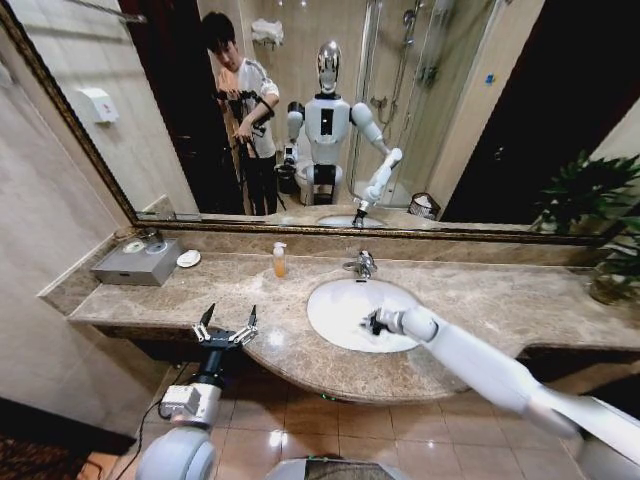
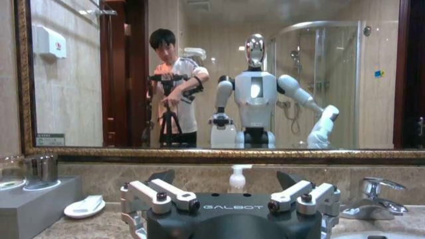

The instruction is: Pick up the towel from the sink counter and wipe the mirror surface.

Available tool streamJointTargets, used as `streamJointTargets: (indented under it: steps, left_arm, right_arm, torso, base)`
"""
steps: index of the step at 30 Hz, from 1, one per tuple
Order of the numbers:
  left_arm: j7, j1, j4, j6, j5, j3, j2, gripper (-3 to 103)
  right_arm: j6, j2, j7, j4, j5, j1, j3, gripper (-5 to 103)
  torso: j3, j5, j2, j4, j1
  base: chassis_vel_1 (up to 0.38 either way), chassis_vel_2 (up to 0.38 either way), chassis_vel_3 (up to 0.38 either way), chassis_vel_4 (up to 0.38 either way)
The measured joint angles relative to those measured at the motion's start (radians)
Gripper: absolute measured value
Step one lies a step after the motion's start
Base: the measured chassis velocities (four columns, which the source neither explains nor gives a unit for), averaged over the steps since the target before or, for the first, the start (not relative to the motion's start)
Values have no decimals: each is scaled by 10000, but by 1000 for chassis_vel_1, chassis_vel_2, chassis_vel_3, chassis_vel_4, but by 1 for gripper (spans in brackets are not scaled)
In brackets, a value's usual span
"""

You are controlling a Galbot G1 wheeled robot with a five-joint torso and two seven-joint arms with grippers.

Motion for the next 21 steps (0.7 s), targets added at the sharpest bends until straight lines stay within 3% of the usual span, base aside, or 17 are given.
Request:
streamJointTargets:
  steps: [6, 9, 12, 16, 21]
  left_arm:
    - [1, 0, 0, 0, 0, -1, 0, 100]
    - [0, 0, 0, 0, 0, -1, -1, 100]
    - [0, 0, 0, 0, 0, 0, -1, 100]
    - [0, 0, 0, 0, 0, 0, -1, 100]
    - [0, 0, -1, 0, 0, -1, 0, 100]
  right_arm:
    - [-21, 749, 148, -880, -115, 424, 39, 9]
    - [418, 1604, 481, -2232, -664, 738, 475, 9]
    - [705, 2033, 888, -2972, -1016, 838, 903, 9]
    - [786, 2059, 1009, -2998, -1054, 797, 1021, 9]
    - [549, 1354, 674, -1461, -404, 274, 465, 9]
  torso:
    - [1, 9, 0, 8, 1]
    - [1, 2, -1, 7, 2]
    - [2, 1, -1, 6, 4]
    - [2, 2, -1, 3, 4]
    - [2, 9, -1, 0, 3]
  base:
    - [0, 0, 0, 0]
    - [0, 0, 0, 0]
    - [0, 0, 0, 0]
    - [0, 0, 0, 0]
    - [0, 0, 0, 0]
